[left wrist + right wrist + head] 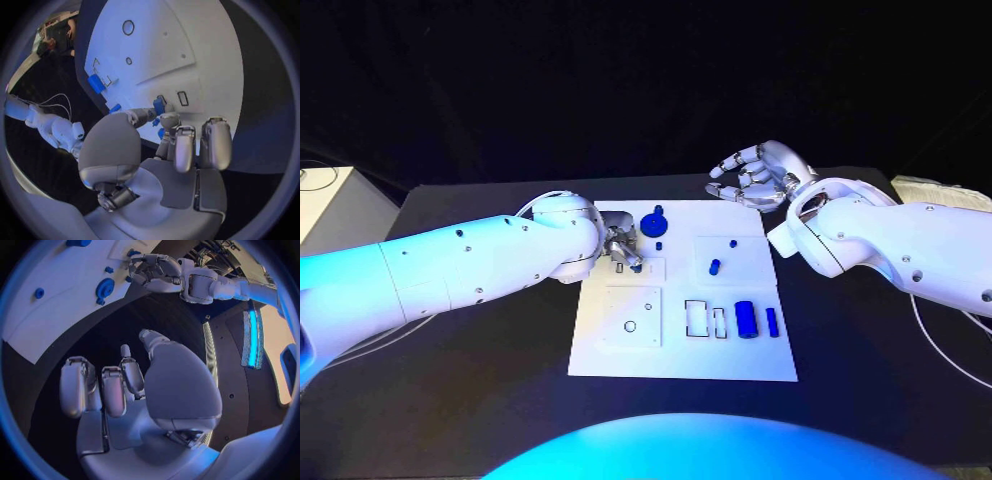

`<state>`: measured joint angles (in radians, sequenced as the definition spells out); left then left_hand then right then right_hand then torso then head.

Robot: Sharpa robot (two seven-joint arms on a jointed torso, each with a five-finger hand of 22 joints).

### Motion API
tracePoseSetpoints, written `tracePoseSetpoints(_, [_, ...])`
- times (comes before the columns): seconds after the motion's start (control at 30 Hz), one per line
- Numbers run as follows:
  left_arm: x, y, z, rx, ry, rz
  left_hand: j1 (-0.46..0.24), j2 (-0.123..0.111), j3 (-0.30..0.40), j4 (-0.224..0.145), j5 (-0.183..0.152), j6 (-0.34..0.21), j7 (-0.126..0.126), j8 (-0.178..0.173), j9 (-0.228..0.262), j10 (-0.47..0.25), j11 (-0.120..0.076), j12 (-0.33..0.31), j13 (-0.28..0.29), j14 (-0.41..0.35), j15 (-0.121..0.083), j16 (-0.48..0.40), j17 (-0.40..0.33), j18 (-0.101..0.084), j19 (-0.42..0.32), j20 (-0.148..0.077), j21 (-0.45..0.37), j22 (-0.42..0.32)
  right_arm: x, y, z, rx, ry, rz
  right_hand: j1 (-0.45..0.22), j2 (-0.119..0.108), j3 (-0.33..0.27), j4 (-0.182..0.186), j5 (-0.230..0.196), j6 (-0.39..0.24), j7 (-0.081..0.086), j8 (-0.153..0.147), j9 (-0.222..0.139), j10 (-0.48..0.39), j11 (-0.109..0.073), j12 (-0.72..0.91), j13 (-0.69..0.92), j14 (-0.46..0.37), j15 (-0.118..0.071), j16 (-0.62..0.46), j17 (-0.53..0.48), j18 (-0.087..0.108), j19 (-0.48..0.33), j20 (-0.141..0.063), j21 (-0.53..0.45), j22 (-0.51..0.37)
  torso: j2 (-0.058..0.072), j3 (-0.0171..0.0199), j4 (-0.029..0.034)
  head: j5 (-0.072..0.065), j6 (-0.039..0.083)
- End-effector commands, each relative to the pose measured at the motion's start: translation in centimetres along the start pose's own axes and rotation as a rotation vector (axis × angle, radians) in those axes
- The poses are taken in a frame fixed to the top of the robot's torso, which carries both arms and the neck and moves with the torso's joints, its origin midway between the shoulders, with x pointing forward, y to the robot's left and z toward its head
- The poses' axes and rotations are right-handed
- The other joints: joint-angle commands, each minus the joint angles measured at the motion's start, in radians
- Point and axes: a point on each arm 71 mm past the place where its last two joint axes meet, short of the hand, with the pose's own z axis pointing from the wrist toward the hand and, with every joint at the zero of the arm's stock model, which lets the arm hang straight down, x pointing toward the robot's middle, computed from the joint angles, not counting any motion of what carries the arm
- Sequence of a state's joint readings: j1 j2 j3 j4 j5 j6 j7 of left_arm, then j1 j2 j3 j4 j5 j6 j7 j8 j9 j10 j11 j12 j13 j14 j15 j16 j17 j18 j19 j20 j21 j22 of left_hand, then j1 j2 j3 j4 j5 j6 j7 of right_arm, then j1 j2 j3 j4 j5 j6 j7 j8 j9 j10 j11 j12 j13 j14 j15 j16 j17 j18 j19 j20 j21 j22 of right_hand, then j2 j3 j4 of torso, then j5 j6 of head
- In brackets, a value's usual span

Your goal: Assemble the parts on the task board

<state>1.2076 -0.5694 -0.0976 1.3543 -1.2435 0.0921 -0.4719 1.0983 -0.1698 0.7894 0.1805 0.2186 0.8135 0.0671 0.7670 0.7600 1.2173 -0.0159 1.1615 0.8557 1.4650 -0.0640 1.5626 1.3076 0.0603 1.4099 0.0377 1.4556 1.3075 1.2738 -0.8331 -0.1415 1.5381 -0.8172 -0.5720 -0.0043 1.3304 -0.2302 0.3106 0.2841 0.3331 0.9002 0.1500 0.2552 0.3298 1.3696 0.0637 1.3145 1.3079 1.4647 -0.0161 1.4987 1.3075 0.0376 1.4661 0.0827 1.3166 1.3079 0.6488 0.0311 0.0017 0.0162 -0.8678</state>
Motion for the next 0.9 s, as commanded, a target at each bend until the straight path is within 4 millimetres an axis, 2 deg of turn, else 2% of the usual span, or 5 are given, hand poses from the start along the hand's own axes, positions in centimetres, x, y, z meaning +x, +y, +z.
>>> tracePoseSetpoints(0.03, [0.01,-0.19,0.00,0.013,-0.004,0.000,0.010,0.001,0.160,-0.155,0.004,0.018,-0.011,0.002,0.205,0.009,-0.001,0.002,0.001,0.104,-0.008,0.006,0.259,-0.005,0.005,0.002,0.006,0.026,0.16,0.08,-0.02,-0.012,0.017,-0.008,-0.009,0.005,0.002,0.002,0.007,-0.007,0.001,0.000,0.001,-0.007,0.003,-0.002,0.056,0.068,0.006,-0.003,0.119,0.015,0.021,0.007,-0.003,0.134,0.000,0.0003,0.0000,0.000,-0.002])
tracePoseSetpoints(0.9, [0.41,0.22,-0.05,-0.004,0.053,0.006,0.010,-0.002,0.163,-0.157,0.004,0.020,-0.012,0.001,0.206,0.008,-0.002,-0.001,-0.004,0.105,-0.009,0.007,0.261,-0.005,0.006,0.001,0.007,0.028,0.28,-0.02,-0.06,-0.010,0.022,-0.009,-0.009,0.005,0.002,0.002,0.007,-0.007,0.001,0.000,0.001,-0.007,0.003,-0.002,0.056,0.068,0.006,-0.003,0.119,0.015,0.021,0.007,-0.003,0.134,-0.001,-0.0011,0.0010,-0.001,-0.005])
